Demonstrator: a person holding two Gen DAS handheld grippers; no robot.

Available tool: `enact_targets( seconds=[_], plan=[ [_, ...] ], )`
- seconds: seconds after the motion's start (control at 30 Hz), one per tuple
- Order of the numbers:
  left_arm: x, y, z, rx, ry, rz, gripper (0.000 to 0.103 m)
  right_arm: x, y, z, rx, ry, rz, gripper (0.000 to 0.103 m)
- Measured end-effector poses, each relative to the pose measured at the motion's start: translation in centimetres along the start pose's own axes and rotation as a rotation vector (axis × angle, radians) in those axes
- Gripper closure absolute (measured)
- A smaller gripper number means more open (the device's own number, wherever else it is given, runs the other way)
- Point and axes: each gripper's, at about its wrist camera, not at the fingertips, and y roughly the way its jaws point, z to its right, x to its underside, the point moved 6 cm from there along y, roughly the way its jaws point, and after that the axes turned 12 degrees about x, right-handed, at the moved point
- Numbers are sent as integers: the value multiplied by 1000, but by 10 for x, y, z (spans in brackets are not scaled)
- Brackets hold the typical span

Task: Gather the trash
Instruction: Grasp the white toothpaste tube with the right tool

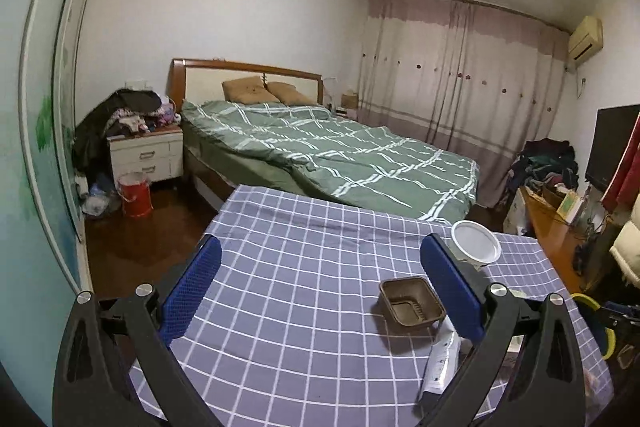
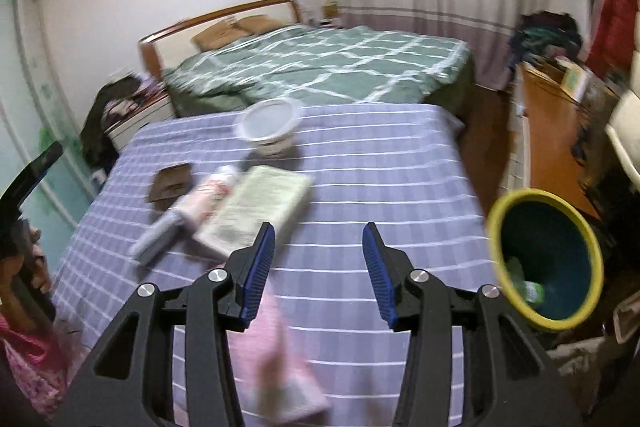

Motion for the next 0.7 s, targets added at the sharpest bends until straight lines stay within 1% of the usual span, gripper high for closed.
enact_targets(
  seconds=[0.1,0.23,0.43,0.5,0.7],
  plan=[
    [2,-3,2,-23,1,-6,5,-3,4,-38,-60,-38,-17,59],
    [0,-11,-5,-39,-35,10,5,-2,22,-81,-120,-62,-94,59],
    [0,-21,-11,-44,-66,33,5,5,42,-131,-188,-55,-189,59],
    [0,-23,-12,-48,-69,33,5,7,47,-145,-201,-42,-213,59],
    [1,-23,-12,-52,-78,28,5,13,68,-174,-174,-30,-257,59]
  ],
)
